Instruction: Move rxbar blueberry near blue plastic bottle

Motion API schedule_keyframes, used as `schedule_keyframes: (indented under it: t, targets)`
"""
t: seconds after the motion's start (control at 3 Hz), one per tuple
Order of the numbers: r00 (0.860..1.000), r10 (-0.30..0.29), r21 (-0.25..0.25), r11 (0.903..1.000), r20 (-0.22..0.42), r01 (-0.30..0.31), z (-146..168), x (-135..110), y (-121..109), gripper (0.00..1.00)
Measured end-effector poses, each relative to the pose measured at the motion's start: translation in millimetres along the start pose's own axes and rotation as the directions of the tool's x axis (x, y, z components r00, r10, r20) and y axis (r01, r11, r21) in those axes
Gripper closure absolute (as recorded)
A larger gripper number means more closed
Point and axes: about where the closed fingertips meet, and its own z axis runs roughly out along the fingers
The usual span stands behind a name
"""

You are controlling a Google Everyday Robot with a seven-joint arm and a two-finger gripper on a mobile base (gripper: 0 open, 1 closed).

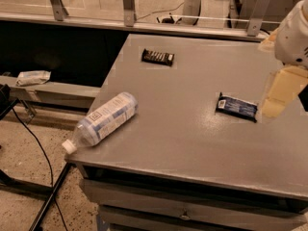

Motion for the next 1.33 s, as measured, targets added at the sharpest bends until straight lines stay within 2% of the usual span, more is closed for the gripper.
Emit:
schedule_keyframes:
  t: [0.33,0.67,1.0,1.33]
  targets:
    - [0.999,0.044,-0.023,0.9988,0.008,-0.044,37.5,4.3,-24.5,0.0]
    - [0.997,0.082,-0.06,0.9948,-0.006,-0.082,74.5,13.7,-37.8,0.0]
    - [0.994,0.103,-0.097,0.9896,-0.035,-0.106,109.5,29.2,-38.8,0.0]
    - [0.994,0.098,-0.118,0.9876,-0.055,-0.104,126.9,34.5,-36.7,0.0]
